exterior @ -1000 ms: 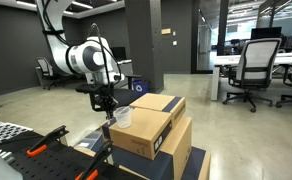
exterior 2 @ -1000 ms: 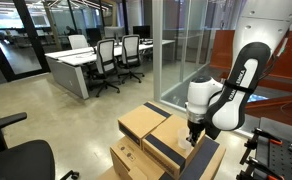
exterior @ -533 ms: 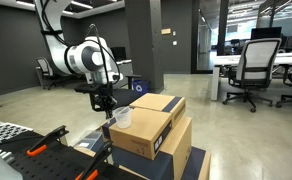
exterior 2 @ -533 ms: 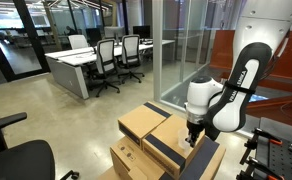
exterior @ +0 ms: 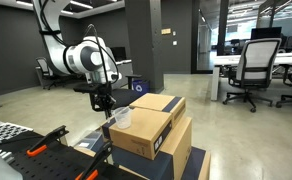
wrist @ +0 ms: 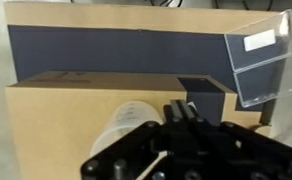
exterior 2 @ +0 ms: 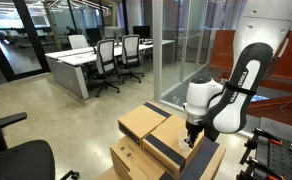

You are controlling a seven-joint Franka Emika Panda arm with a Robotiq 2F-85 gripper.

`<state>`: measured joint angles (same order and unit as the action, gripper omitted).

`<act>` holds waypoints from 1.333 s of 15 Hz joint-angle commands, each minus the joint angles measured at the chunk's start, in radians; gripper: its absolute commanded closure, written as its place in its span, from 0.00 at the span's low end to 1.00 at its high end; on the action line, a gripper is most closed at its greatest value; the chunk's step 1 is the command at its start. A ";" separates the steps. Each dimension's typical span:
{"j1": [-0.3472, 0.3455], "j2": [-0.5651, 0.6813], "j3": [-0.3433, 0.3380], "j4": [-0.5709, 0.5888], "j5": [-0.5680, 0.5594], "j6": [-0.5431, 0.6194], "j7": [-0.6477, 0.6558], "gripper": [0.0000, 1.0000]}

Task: Twist the water jug around

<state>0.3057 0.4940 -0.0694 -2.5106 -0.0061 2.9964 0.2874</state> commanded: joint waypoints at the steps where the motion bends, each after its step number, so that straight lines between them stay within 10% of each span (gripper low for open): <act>1: 0.010 0.002 -0.008 0.006 0.001 0.011 -0.008 0.94; 20: 0.015 0.023 -0.029 0.053 -0.003 0.015 -0.002 0.94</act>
<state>0.3056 0.5011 -0.0815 -2.4706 -0.0060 2.9964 0.2874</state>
